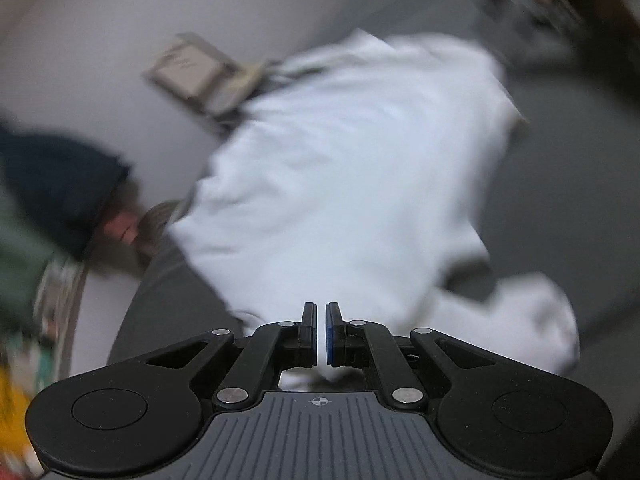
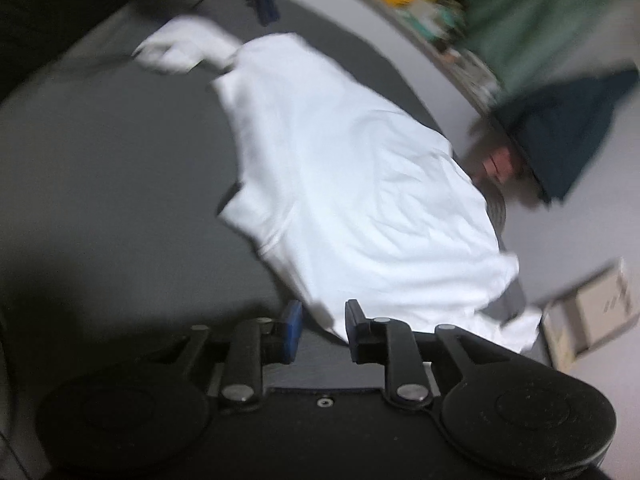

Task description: Fold clothes

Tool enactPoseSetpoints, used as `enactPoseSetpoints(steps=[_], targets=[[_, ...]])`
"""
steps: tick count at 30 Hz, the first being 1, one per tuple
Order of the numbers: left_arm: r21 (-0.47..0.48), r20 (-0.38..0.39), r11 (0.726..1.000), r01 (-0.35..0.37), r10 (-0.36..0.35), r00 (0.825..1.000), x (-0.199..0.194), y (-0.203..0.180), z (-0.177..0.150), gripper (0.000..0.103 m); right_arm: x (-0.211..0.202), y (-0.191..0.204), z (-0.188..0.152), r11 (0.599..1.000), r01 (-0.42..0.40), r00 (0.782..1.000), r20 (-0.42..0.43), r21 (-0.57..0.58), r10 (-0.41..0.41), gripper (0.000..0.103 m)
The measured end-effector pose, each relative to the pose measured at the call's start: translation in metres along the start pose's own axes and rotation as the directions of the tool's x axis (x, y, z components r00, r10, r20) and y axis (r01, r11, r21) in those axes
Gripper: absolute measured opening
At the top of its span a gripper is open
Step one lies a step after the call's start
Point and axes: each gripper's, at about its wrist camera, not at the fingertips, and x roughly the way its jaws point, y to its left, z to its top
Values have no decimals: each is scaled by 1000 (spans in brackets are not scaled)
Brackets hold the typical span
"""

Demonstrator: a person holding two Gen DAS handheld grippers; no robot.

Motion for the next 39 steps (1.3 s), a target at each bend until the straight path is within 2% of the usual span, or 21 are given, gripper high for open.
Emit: enactPoseSetpoints(steps=[2, 4, 5, 6, 8, 9, 12, 13, 15, 17, 20, 23, 26, 28, 29, 31, 32, 33, 36, 37, 39], targets=[[-171, 46, 985, -3, 11, 999, -8, 17, 13, 4, -4, -15, -2, 991, -5, 1000, 20, 136, 3, 29], [-309, 109, 951, 24, 10, 994, -8, 25, 28, 12, -7, -32, -4, 952, -1, 999, 32, 306, -9, 33], [-363, 149, 931, 43, 12, 989, -4, 26, 35, 28, -10, -43, -7, 916, -1, 999, 36, 400, -14, 37], [-415, 188, 907, 65, 16, 982, -1, 27, 42, 56, -12, -54, -10, 870, 4, 999, 38, 493, -26, 41], [-512, 265, 852, 113, 31, 964, 6, 28, 57, 95, -13, -79, -14, 750, 20, 998, 28, 661, -51, 48], [-556, 302, 819, 140, 42, 952, 9, 29, 64, 98, -14, -92, -17, 676, 28, 998, 17, 736, -59, 49], [-643, 369, 734, 218, 47, 928, 36, 22, 82, 98, -12, -131, -25, 472, 44, 999, -45, 881, -9, 49], [-664, 385, 707, 244, 43, 922, 48, 19, 88, 98, -9, -143, -23, 450, 61, 997, -79, 891, 22, 49], [-691, 406, 658, 300, 10, 914, 72, 10, 89, 98, 1, -167, -17, 442, 115, 983, -165, 889, 76, 50], [-692, 439, 625, 361, -32, 898, 83, 4, 79, 98, 14, -191, -14, 450, 179, 959, -257, 875, 117, 53], [-690, 489, 569, 448, -90, 868, 99, -5, 64, 98, 40, -223, -18, 457, 244, 941, -323, 856, 102, 64], [-678, 509, 560, 477, -111, 853, 105, 0, 57, 98, 84, -257, -37, 356, 283, 952, -306, 890, 7, 64], [-689, 523, 545, 478, -83, 848, 107, 8, 45, 98, 127, -281, -66, 199, 327, 945, -315, 924, -89, 64], [-691, 523, 538, 484, -91, 847, 111, 12, 37, 98, 150, -290, -84, 105, 325, 944, -316, 940, -93, 63], [-691, 519, 540, 481, -93, 850, 112, 14, 34, 98, 159, -292, -93, 56, 318, 946, -313, 946, -83, 58], [-692, 507, 545, 473, -98, 856, 116, 17, 32, 98, 171, -291, -105, -38, 294, 954, -296, 955, -42, 37], [-695, 510, 538, 477, -98, 854, 117, 20, 33, 98, 177, -290, -110, -80, 281, 959, -283, 956, -18, 17], [-698, 516, 528, 484, -98, 851, 119, 21, 34, 98, 181, -289, -112, -111, 279, 960, -281, 954, -6, 7], [-700, 522, 518, 492, -99, 847, 126, 23, 36, 98, 173, -289, -96, -103, 294, 949, -304, 950, -88, 4], [-698, 519, 528, 484, -91, 850, 126, 22, 36, 98, 169, -288, -84, -61, 292, 946, -297, 955, -131, 4], [-711, 483, 560, 426, -52, 874, 122, 22, 37, 98, 161, -279, -41, 134, 274, 941, -237, 952, -241, 2]])
